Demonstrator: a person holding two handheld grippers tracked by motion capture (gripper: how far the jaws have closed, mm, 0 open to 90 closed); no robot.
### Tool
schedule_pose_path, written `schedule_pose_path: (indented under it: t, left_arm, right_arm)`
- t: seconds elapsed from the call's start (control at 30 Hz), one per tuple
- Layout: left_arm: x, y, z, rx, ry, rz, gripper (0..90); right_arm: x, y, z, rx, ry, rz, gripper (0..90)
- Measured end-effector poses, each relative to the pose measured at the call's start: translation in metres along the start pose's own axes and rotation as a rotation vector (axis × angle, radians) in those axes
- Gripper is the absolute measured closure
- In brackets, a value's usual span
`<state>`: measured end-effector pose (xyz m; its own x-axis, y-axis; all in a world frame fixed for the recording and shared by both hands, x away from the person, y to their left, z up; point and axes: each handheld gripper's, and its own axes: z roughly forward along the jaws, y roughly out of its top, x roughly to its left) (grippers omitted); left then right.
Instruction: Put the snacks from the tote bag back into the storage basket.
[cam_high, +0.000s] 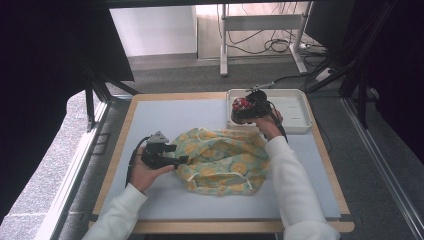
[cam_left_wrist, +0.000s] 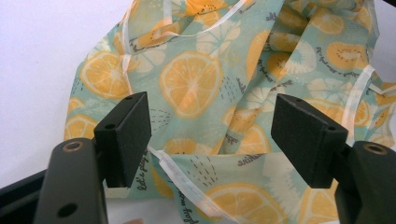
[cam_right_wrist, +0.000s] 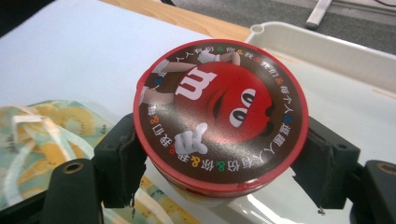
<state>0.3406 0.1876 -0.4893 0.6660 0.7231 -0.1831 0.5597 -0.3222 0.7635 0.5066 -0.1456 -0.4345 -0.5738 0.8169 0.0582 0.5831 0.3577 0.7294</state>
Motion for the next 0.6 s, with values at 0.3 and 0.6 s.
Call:
schedule_pose_path:
  t: [0.3, 0.6]
  left_arm:
    - [0.001, -0.001, 0.001, 0.008, 0.002, 0.004, 29.1]
    - [0.001, -0.001, 0.002, 0.016, 0.002, 0.009, 29.1]
  right_arm:
    - [-0.009, -0.003, 0.017, 0.035, -0.004, 0.011, 25.6]
    - [-0.014, -0.001, 0.029, 0.058, -0.014, 0.005, 25.6]
